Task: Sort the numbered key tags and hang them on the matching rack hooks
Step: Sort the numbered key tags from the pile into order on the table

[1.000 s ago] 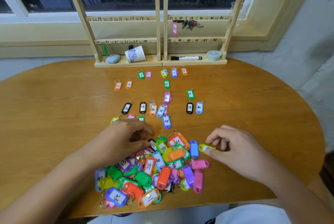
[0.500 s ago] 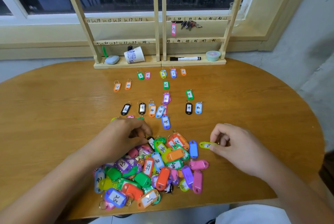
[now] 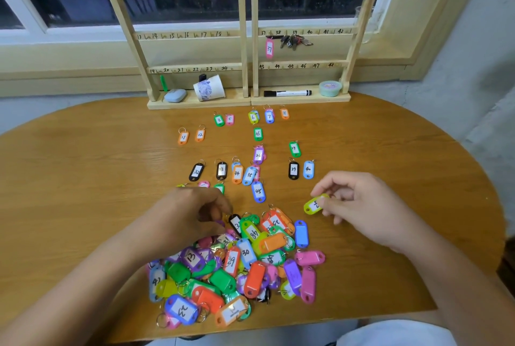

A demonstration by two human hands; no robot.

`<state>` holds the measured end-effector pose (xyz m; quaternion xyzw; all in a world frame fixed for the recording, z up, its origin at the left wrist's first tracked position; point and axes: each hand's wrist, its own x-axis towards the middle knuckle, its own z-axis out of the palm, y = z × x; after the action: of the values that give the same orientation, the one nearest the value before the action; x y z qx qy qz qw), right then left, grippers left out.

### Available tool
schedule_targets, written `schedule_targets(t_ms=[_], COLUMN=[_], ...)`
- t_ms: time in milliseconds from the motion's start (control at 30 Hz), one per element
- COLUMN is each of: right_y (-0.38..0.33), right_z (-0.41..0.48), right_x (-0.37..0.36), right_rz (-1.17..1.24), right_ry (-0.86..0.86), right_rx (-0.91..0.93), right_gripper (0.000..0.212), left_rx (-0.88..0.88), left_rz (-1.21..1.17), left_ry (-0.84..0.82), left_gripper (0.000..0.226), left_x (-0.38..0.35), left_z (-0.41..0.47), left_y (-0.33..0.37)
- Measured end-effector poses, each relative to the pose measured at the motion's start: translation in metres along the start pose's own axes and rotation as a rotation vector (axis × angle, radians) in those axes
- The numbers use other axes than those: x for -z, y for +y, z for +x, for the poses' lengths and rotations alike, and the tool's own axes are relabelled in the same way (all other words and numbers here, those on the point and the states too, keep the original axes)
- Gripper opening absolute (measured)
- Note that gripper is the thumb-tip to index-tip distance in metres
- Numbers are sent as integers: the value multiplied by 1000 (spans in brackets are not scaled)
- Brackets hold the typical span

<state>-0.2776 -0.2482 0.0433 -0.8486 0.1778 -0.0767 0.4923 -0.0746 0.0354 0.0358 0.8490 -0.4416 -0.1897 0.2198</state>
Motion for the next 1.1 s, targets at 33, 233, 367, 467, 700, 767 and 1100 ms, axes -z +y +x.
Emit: schedule_targets(t_ms=[33,233,367,467,700,767,1100], right_y=[-1,-11,-14,-17,-26,-29,-37], right_z=[3,21,36,45,71,77,101], right_x=[-1,-9,-18,-25,-45,-51,-84], right_rz=[9,122,163,181,265,282,106], right_ry=[2,77,85,65,17,17,-78], right_rx=[13,32,57,79,120,119,105], right_gripper=[24,27,17,15,14,11,17], left_rx=[13,58,86,81,15,-2,34], left_rz=[-14,-111,-221,-171,-218,-254,-535], left_ry=[-7,-39,-21,60,204,277,427], left_gripper=[28,26,20,14,13,18,19], left_x=[0,6,11,20,52,58,36], left_z=[1,0,0,2,12,17,26], left_y=[1,7,8,2,-20,-27,-47])
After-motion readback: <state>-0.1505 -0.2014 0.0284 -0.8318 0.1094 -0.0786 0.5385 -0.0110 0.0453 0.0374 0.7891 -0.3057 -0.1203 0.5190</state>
